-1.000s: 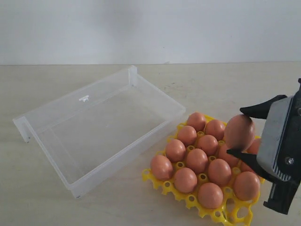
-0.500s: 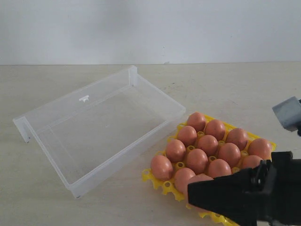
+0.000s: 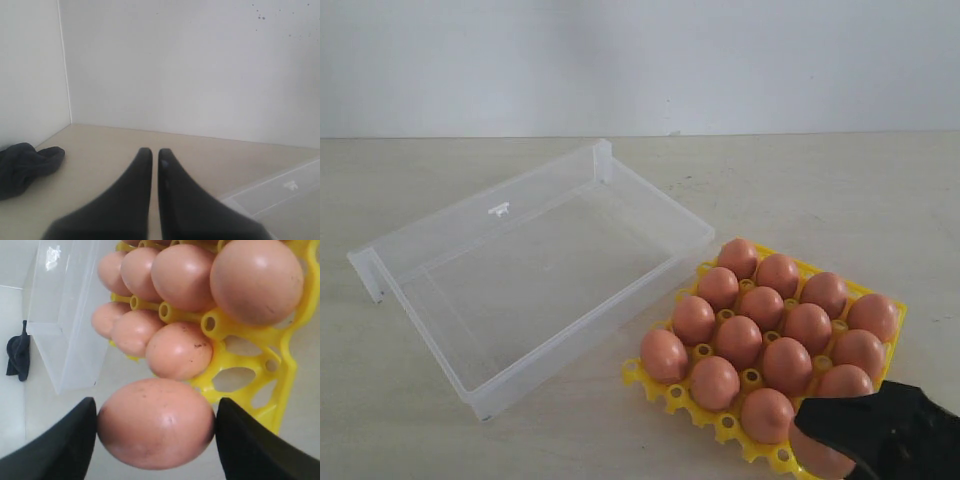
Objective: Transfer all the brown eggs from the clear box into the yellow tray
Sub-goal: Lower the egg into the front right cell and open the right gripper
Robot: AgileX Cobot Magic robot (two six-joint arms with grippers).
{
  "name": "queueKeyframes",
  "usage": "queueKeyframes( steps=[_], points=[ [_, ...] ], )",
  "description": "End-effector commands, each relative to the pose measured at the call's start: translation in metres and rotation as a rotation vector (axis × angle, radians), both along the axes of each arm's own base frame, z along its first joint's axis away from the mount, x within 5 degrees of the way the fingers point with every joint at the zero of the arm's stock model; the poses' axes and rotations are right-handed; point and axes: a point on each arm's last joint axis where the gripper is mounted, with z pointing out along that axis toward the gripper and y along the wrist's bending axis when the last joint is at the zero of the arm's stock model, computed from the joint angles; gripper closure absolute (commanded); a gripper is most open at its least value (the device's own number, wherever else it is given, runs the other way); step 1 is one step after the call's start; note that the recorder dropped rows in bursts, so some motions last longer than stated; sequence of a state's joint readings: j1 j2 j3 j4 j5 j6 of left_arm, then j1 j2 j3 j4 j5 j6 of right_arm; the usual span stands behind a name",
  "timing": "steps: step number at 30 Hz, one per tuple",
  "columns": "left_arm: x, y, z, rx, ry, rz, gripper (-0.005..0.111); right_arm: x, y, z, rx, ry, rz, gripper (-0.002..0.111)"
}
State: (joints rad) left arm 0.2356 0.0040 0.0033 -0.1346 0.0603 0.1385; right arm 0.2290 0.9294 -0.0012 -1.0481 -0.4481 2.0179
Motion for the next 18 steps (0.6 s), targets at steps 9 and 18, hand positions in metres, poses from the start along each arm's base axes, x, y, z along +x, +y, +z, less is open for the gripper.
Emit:
queueKeyframes(
  steps=[9,18],
  points=[
    [-0.0005,-0.0001,0.0021,0.006,-0.014,0.0,0.103,0.0002,-0.0058,-0.0046,-0.148,-0.038,0.028,0.109],
    [-0.0005,-0.0001,0.0021,0.006,-0.014,0.0,0.103,0.0011,-0.0064,-0.0043,-0.132,-0.032,0.004,0.109]
  ],
)
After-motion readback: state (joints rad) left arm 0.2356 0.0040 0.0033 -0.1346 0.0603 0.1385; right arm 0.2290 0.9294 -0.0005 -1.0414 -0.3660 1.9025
